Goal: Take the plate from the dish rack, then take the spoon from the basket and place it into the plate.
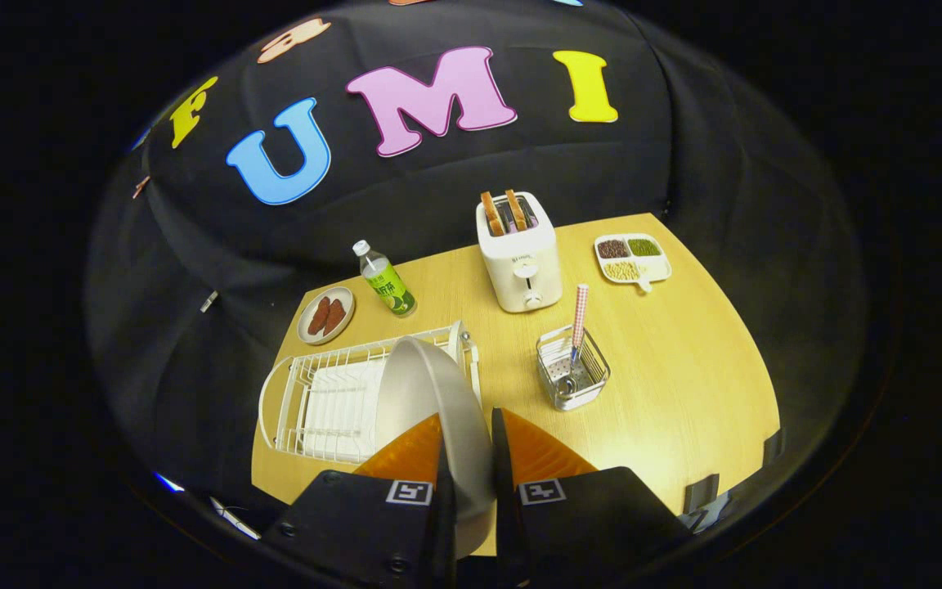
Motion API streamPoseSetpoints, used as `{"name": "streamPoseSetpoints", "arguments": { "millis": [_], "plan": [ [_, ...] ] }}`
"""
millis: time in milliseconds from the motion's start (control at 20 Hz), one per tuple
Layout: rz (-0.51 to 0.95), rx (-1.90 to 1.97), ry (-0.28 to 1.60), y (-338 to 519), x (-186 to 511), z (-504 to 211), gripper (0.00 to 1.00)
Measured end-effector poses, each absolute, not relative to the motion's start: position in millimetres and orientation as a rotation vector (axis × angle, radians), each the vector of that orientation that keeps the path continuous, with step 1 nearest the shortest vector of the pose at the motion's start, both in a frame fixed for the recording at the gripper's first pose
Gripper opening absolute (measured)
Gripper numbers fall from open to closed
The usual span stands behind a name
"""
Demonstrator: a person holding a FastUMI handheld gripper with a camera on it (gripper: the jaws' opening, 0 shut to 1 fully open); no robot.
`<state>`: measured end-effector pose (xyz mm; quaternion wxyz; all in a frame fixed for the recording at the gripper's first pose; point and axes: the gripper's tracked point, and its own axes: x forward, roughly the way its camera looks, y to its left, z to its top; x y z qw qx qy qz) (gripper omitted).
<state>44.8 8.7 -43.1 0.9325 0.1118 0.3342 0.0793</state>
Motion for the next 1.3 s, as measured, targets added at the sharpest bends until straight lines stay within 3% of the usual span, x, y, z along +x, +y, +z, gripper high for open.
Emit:
{"name": "streamPoseSetpoints", "arguments": {
  "millis": [450,700,1300],
  "plan": [
    [0.19,0.271,0.819,-49,-34,-127,0.23],
    [0.187,0.311,0.918,-63,-21,-185,0.24],
    [0.247,0.385,0.978,-76,25,-236,0.25]
  ]
}}
